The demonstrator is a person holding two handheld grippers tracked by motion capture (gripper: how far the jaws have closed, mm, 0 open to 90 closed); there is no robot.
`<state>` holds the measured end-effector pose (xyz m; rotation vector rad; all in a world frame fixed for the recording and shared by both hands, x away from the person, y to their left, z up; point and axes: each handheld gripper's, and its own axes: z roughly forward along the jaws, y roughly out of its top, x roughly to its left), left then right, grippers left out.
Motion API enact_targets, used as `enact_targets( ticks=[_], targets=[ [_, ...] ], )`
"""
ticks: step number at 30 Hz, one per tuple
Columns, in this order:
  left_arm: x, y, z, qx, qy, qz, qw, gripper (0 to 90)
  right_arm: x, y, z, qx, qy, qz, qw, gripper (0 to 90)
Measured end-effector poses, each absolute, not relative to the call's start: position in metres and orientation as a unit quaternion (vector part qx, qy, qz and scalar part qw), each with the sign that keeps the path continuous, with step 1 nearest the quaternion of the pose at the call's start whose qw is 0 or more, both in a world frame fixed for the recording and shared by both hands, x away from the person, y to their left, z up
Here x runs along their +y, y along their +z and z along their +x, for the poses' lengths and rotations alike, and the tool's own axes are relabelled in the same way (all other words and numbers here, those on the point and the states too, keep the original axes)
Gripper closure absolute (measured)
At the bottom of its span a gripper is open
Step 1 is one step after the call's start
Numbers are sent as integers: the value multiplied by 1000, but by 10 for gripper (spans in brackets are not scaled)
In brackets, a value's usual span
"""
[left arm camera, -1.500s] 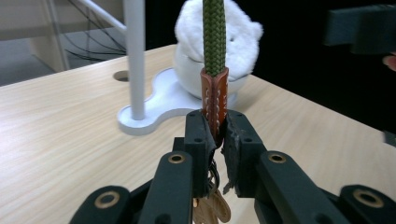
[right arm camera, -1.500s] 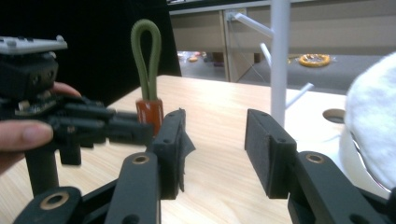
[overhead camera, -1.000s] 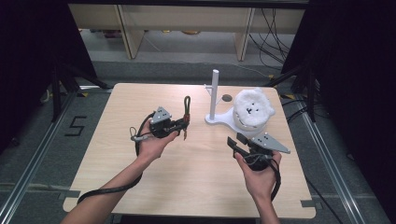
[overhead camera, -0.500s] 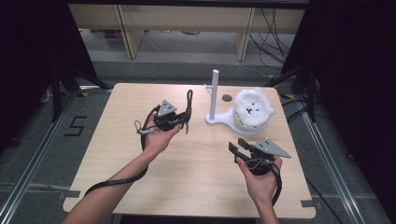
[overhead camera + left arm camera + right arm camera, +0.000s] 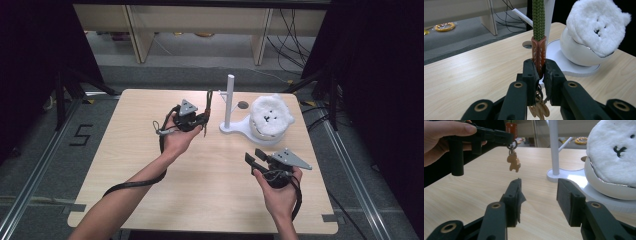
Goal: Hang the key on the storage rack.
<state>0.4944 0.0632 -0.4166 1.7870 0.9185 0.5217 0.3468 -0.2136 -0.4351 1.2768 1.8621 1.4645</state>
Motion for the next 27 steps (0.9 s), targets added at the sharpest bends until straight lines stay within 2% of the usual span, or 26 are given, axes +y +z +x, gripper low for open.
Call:
enact_targets(
  ticks=[4, 5, 17, 27],
  targets=[
    [57, -417, 497, 383, 220, 746, 498, 794, -216, -435, 347, 674, 534, 456, 230, 560],
    [55, -417, 499, 385, 221, 747, 495, 794, -213, -434, 344, 667, 533, 476, 211, 560],
    [42, -417, 505, 385, 234, 755, 477, 793, -216, -437, 347, 672, 530, 468, 220, 560],
    [35, -412, 496, 361, 271, 764, 461, 789, -216, -440, 348, 673, 531, 468, 215, 560]
  ],
)
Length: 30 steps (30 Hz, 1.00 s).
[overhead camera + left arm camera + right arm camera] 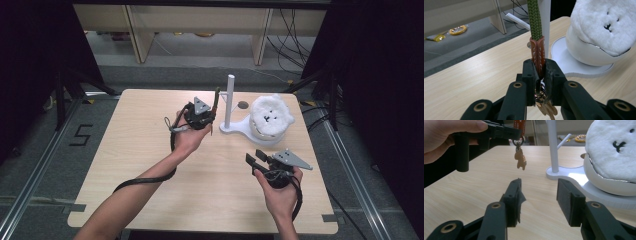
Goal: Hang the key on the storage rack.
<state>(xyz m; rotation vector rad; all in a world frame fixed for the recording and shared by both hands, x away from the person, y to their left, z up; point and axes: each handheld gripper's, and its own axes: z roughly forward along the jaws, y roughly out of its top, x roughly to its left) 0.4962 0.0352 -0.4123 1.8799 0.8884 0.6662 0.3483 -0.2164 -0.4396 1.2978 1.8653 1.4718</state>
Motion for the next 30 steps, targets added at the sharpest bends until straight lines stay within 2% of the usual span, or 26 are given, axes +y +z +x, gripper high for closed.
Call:
enact_targets(
  ticks=[3, 16, 17, 30],
  targets=[
    [34, -411, 495, 340, 294, 771, 452, 788, -215, -441, 348, 672, 529, 470, 216, 560],
    [26, -409, 490, 316, 324, 782, 427, 780, -216, -442, 349, 678, 525, 463, 226, 560],
    [25, -409, 490, 315, 325, 783, 426, 779, -215, -442, 349, 676, 532, 463, 213, 560],
    [20, -404, 488, 297, 347, 798, 392, 778, -213, -442, 347, 670, 528, 481, 202, 559]
  ],
)
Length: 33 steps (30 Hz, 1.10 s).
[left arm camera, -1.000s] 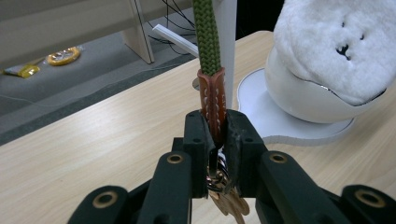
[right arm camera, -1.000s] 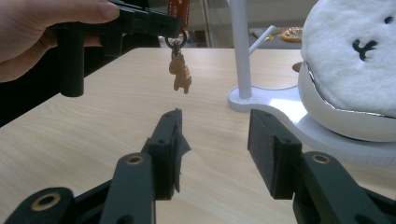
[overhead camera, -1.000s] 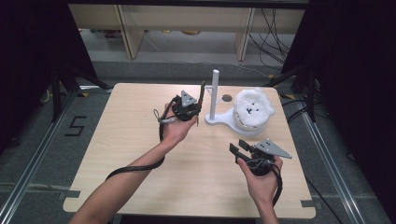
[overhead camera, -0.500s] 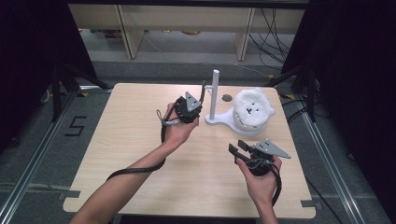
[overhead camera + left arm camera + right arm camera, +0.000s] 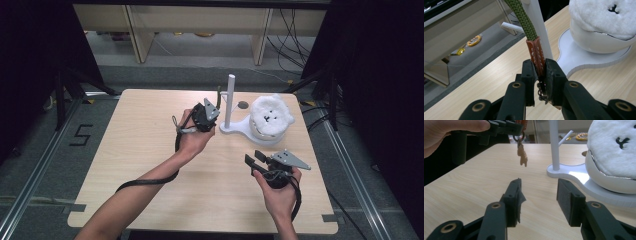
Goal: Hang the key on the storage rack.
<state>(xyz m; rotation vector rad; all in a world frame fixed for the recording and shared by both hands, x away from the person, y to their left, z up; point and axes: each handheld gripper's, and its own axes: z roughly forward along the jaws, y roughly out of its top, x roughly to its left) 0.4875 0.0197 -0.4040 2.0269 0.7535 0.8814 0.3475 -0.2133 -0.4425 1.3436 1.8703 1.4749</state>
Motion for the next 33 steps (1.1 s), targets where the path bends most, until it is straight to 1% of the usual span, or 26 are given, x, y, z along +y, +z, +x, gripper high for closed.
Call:
enact_targets(
  ticks=[7, 16, 23, 26, 30, 31, 32, 33],
  targets=[
    [16, -401, 484, 283, 364, 802, 379, 763, -214, -444, 350, 679, 525, 463, 222, 556],
    [12, -399, 481, 255, 407, 802, 355, 756, -214, -445, 350, 679, 528, 463, 213, 554],
    [8, -399, 484, 249, 411, 808, 341, 755, -213, -445, 349, 680, 523, 469, 210, 552],
    [7, -400, 485, 244, 416, 810, 332, 758, -212, -446, 350, 678, 527, 471, 201, 552],
    [6, -401, 485, 234, 424, 814, 321, 765, -213, -448, 351, 682, 523, 465, 212, 551],
    [5, -402, 484, 231, 427, 814, 319, 767, -213, -447, 351, 681, 524, 466, 210, 551],
    [5, -402, 483, 227, 432, 814, 315, 767, -211, -447, 349, 674, 526, 482, 194, 552],
    [4, -403, 482, 222, 437, 814, 312, 767, -211, -446, 348, 674, 521, 488, 192, 551]
  ],
)
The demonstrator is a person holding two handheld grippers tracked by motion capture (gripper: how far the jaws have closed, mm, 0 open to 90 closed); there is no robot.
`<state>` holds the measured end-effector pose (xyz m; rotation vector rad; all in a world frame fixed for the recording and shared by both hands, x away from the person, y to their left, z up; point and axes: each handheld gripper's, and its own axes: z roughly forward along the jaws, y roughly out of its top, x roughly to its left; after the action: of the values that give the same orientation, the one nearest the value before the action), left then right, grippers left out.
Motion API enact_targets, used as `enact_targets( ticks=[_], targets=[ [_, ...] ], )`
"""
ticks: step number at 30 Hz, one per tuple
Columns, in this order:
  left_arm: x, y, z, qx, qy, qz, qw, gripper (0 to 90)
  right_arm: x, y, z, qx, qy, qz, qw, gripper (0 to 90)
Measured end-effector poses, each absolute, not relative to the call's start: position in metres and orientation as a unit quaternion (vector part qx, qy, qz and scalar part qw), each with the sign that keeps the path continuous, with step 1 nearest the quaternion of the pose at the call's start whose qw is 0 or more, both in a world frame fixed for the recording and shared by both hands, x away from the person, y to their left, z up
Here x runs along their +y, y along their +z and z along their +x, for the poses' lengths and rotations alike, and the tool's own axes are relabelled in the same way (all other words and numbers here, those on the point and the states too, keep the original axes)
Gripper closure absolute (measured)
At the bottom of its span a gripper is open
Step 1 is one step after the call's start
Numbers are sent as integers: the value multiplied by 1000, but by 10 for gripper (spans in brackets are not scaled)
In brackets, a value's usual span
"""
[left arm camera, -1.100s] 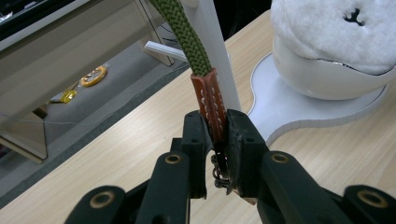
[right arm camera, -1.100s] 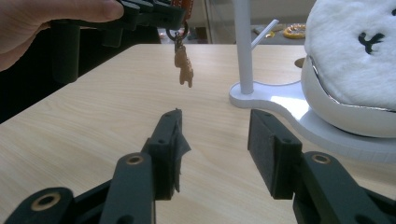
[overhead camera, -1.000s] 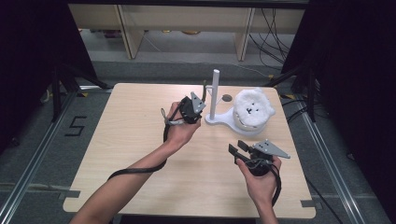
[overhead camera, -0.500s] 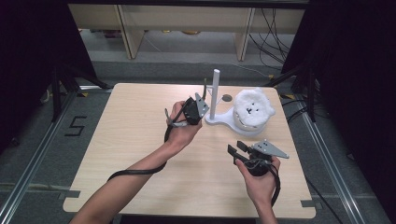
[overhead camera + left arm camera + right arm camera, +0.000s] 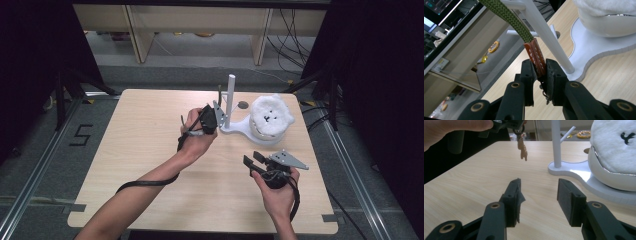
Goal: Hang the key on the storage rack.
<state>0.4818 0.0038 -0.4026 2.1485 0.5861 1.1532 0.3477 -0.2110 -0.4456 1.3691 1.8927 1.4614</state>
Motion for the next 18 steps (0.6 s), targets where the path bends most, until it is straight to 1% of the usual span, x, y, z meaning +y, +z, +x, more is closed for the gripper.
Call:
enact_targets(
  ticks=[3, 4, 12, 16, 18],
  targets=[
    [2, -401, 480, 220, 435, 813, 318, 768, -212, -446, 348, 674, 524, 483, 196, 551],
    [2, -401, 480, 218, 436, 814, 316, 767, -214, -446, 349, 678, 523, 475, 205, 552],
    [3, -399, 481, 213, 434, 818, 313, 769, -215, -448, 351, 677, 527, 472, 203, 552],
    [2, -400, 483, 199, 447, 822, 293, 775, -215, -448, 351, 680, 523, 469, 211, 552],
    [1, -399, 482, 191, 448, 826, 284, 778, -215, -448, 350, 679, 523, 472, 206, 552]
  ],
)
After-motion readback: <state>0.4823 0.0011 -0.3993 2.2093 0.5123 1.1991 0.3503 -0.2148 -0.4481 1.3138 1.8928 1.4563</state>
